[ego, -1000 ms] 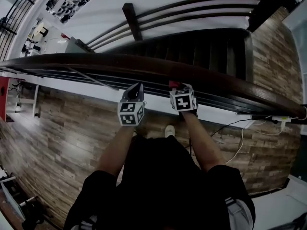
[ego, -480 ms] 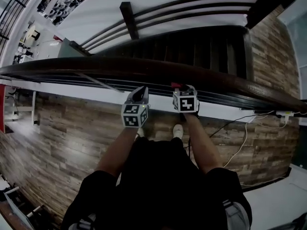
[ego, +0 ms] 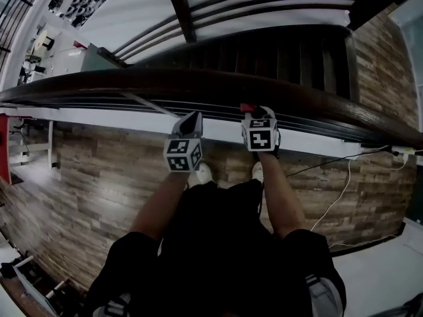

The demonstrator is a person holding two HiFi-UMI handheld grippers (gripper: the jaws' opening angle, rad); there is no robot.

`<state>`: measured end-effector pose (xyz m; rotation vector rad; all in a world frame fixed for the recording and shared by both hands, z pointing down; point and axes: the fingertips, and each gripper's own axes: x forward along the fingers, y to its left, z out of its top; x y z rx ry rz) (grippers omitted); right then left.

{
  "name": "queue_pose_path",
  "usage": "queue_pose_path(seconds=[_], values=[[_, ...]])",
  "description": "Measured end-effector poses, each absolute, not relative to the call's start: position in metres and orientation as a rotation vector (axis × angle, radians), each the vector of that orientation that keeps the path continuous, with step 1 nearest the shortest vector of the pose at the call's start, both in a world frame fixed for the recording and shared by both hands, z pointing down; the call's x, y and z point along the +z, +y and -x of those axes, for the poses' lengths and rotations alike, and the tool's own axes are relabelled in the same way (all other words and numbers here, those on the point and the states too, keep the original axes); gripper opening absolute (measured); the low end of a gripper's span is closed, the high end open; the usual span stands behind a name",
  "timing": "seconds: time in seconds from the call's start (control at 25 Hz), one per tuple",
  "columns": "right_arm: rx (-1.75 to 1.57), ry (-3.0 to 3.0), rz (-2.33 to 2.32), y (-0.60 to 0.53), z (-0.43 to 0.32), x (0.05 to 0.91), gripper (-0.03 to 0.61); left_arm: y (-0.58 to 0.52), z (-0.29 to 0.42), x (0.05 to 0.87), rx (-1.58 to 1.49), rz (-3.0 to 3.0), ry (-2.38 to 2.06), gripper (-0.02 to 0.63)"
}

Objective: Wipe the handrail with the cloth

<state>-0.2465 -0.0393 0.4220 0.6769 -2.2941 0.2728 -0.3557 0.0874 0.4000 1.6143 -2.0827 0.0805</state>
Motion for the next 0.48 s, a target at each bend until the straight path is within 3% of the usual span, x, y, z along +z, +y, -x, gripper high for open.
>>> queue_pose_path(seconds=[0.48], values=[[0.177,-2.245,-0.623,-0.015,0.281,0.429,0.043,0.11,0.391,0.4,0.046,-1.584,-2.082,0.0]])
